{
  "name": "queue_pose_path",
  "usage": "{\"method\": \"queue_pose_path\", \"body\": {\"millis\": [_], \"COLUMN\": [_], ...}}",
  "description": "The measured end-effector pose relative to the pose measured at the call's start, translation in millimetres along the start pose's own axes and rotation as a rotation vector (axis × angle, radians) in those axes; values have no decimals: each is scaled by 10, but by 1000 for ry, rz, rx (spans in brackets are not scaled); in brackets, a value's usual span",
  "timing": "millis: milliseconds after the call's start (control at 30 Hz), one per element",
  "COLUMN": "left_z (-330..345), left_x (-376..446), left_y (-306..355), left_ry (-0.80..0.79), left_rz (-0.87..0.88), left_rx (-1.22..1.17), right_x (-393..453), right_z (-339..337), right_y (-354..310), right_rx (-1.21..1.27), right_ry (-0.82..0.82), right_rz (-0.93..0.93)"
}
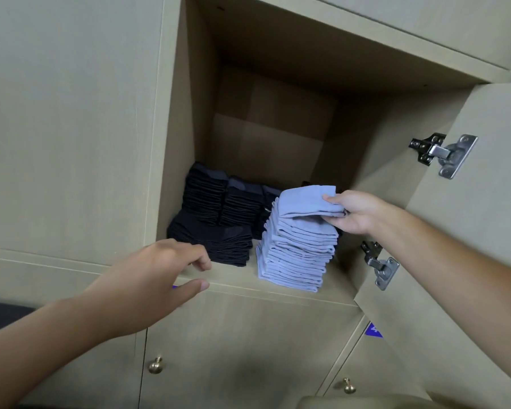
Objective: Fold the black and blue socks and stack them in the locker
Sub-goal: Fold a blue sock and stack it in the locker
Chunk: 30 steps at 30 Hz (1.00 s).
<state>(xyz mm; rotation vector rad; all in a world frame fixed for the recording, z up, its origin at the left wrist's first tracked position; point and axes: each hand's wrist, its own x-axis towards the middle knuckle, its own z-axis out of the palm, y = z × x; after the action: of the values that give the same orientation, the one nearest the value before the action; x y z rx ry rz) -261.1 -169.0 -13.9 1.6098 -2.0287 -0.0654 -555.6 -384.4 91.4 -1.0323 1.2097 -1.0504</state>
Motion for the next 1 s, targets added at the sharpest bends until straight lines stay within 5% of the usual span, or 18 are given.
{"method": "queue_pose_path", "body": {"millis": [167, 500, 767, 1000], "left_z": [34, 91, 118, 112], "left_x": [15, 24, 26, 17], "left_y": [-10, -49, -92, -106], "left_ry": [-23, -28, -27, -33], "left_rz": [-1, 4, 8, 2], "left_rx": [-2, -10, -22, -33], "right_x": [36, 105, 60, 108], "right_z": [-43, -85, -94, -132], "right_y": [-17, 43, -88, 21], "right_rx": [1, -648, -319, -809], "right_ry": [-26, -11, -111, 90], "right_rz": [-2, -276, -145, -253]}}
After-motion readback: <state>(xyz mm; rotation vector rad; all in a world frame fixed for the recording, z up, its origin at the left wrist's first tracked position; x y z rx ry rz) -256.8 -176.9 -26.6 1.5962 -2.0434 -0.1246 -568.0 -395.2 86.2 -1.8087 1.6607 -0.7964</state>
